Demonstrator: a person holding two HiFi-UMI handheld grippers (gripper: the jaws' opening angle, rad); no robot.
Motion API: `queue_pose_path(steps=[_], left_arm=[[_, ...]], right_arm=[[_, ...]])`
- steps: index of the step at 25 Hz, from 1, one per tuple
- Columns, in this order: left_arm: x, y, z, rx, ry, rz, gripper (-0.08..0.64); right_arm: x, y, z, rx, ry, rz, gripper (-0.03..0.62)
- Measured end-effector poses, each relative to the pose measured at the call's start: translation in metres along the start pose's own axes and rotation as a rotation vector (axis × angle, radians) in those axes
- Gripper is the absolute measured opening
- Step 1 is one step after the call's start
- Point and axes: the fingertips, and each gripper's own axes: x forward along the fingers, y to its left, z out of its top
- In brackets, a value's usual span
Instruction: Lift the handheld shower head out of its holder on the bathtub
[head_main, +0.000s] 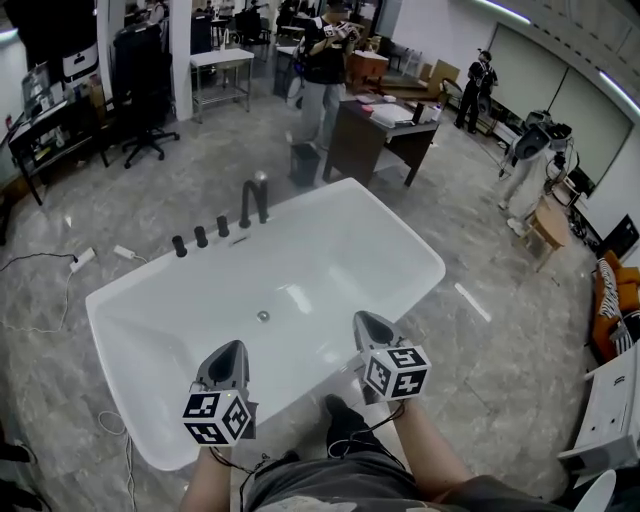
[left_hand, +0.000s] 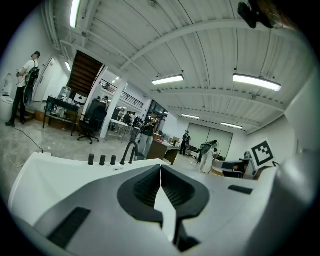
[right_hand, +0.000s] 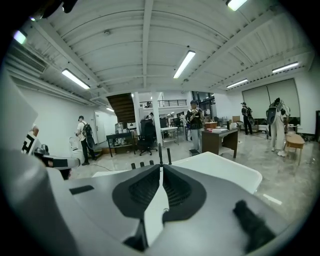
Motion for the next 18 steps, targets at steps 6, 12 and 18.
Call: queue_pose_path(steps=[6, 12, 18], left_arm=[[0.034, 0.013, 0.01, 0.025, -0.01, 0.071, 0.015], [0.102, 0.014, 0.02, 0.009, -0.011, 0.168, 0.015], [0.168, 0.011, 0.029, -0.013, -0.003, 0.251, 0.015]], right_arm=[[0.056, -0.037, 0.019, -0.003, -0.016, 0.047, 0.031], [0.134, -0.078, 0.035, -0.031, 0.021, 0.147, 0.031], [0.2, -0.131, 0.054, -0.05, 0.059, 0.215, 0.032]])
